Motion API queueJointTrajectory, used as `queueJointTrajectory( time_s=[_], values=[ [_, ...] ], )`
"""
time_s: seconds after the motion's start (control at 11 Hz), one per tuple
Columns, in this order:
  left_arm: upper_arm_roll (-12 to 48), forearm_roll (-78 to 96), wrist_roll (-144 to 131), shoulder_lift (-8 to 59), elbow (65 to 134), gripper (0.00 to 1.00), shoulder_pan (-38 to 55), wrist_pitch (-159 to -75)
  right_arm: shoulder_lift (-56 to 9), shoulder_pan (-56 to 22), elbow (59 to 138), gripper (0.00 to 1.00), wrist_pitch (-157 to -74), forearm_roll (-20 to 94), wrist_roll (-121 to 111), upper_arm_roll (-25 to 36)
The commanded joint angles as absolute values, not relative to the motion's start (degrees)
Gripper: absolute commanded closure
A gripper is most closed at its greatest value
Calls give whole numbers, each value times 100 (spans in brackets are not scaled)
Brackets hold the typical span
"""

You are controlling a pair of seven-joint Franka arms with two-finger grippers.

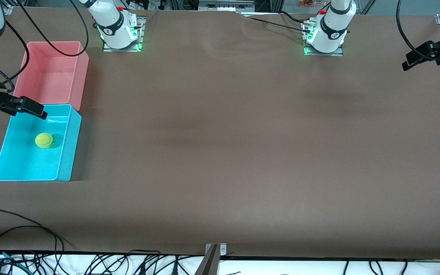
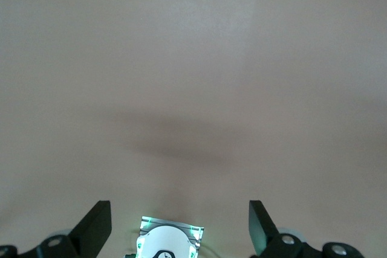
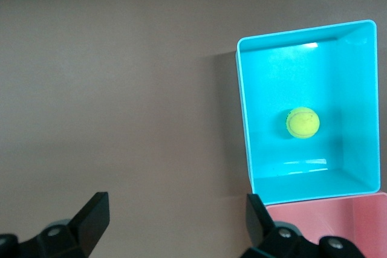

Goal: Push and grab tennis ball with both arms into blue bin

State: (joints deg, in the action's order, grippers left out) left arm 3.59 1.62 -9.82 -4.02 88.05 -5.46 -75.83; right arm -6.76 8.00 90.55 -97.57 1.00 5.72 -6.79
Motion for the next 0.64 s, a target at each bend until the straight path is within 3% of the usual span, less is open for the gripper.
queueJointTrajectory(
  time_s=[0.0, 0.55],
  values=[
    [536, 53, -993, -334, 8657, 0, -536, -7479, -598, 844, 9035, 0, -9572, -44, 457, -703],
    [755, 44, -984, -325, 8631, 0, -510, -7541, -598, 826, 9026, 0, -9527, -202, 519, -729]
  ],
)
